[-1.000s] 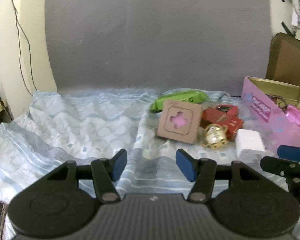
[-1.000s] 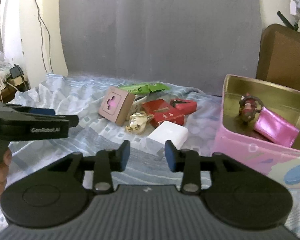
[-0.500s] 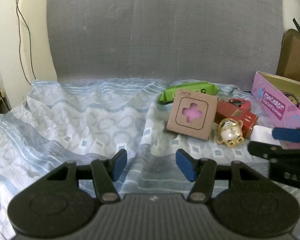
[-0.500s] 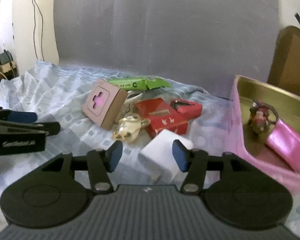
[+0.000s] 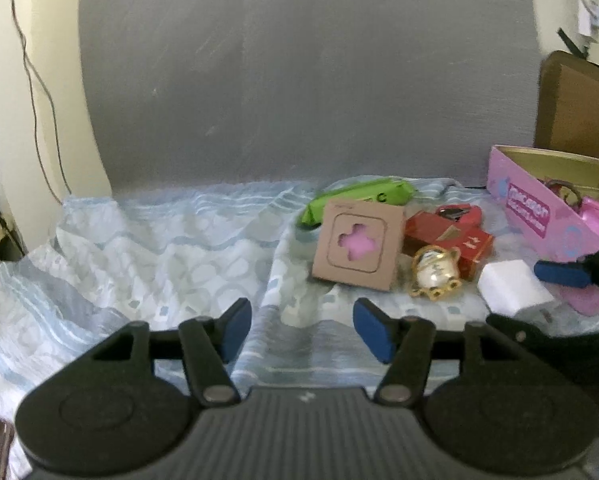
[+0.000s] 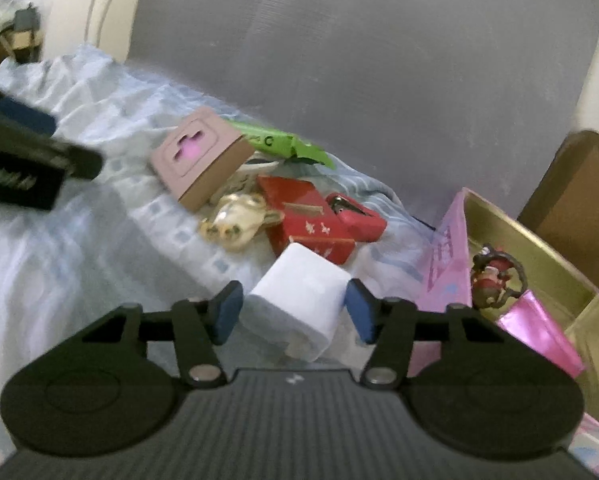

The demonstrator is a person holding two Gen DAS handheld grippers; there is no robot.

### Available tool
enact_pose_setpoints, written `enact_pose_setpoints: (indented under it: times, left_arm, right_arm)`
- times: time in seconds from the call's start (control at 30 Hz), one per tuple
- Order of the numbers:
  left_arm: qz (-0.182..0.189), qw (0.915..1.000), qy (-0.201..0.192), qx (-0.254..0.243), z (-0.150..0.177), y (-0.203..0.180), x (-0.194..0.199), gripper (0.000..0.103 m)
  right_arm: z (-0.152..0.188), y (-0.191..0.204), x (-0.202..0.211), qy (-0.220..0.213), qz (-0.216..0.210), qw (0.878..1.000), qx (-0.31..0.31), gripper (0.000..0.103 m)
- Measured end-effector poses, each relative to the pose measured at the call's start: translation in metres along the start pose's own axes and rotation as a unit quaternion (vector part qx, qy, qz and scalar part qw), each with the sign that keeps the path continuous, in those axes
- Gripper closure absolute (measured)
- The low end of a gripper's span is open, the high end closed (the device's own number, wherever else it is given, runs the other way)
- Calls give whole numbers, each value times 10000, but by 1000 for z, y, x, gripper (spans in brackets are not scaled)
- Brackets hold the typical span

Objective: Organize rigid objects
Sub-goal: 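Move the right tool to the white charger, then grasp the white charger with the right tool and lift it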

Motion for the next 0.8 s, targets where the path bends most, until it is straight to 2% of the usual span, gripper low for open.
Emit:
enact_pose_setpoints:
  times: [0.13, 0.27, 0.43, 0.6, 0.8]
  left_arm:
    - [85, 9998, -84, -181, -1, -16, 8, 39]
    - [268, 9987, -113, -417, 0, -40, 18, 37]
    - [562, 9955, -149, -747, 7, -80, 35, 35]
    - [700, 9919, -201, -1044, 11, -115, 46, 34]
    - [679, 9890, -270, -1283, 11, -138, 52, 30]
  right_arm:
    - [15, 7, 22, -126, -87, 9999, 67, 46]
    - [36, 16, 55, -219, -400, 9989, 92, 46]
    - [66, 18, 93, -311, -453, 9984, 90, 47]
    - [94, 5, 118, -313, -286, 9990, -115, 47]
    - [113, -7, 130, -324, -71, 9988, -364, 47]
Point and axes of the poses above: each gripper's, at about its wrist camera, not at the fingertips, and x roughly against the way its jaws point, y to its left, z to its underside, the point moved 9 cm from there along -x, roughly the way its jaws point, and after that the axes turned 6 degrees about y, right-handed, at the moved point
